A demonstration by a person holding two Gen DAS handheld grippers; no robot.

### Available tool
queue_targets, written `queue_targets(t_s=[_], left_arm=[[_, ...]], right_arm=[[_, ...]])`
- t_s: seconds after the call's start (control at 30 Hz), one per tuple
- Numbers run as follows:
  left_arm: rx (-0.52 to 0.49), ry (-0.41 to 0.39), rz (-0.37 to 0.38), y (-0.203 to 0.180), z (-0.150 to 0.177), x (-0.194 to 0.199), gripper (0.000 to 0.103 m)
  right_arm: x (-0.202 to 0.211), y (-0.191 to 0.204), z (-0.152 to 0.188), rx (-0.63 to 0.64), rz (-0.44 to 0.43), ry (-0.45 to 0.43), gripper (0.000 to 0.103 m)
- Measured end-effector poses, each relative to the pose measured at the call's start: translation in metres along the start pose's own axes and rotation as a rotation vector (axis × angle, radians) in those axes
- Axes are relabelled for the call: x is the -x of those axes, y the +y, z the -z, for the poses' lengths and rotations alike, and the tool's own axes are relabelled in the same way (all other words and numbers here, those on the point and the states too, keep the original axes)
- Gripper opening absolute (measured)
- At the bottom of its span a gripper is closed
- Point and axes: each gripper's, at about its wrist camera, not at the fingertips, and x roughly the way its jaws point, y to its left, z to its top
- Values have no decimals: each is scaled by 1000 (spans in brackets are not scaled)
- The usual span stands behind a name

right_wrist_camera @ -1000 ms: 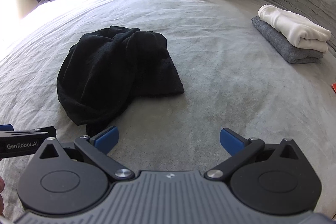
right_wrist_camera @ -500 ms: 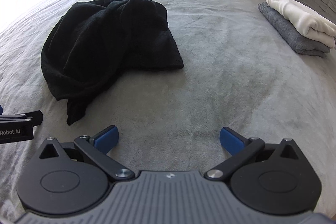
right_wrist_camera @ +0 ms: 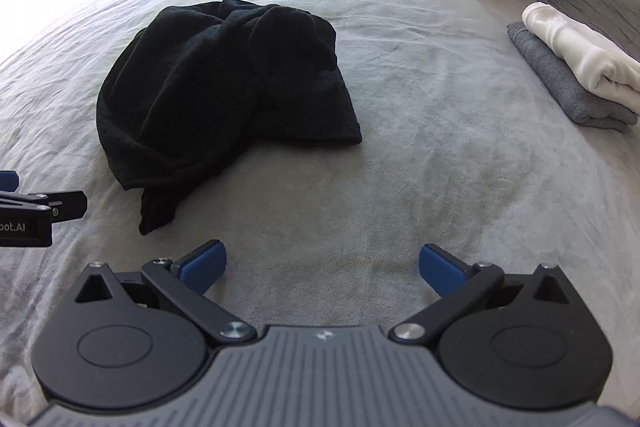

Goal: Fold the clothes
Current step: 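Move both grippers toward the crumpled black shirt on the bed, then close the right gripper on an edge of the black shirt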

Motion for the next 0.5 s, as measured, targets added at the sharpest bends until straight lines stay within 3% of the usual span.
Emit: queue_targets(t_s=[0.27, 0.5], left_arm=[[26, -22, -49, 23, -15, 6, 102], [32, -32, -22, 27, -17, 4, 102]], right_arm=[[19, 28, -47, 91, -145, -42, 98], [-11, 40, -47, 115, -282, 1, 68]])
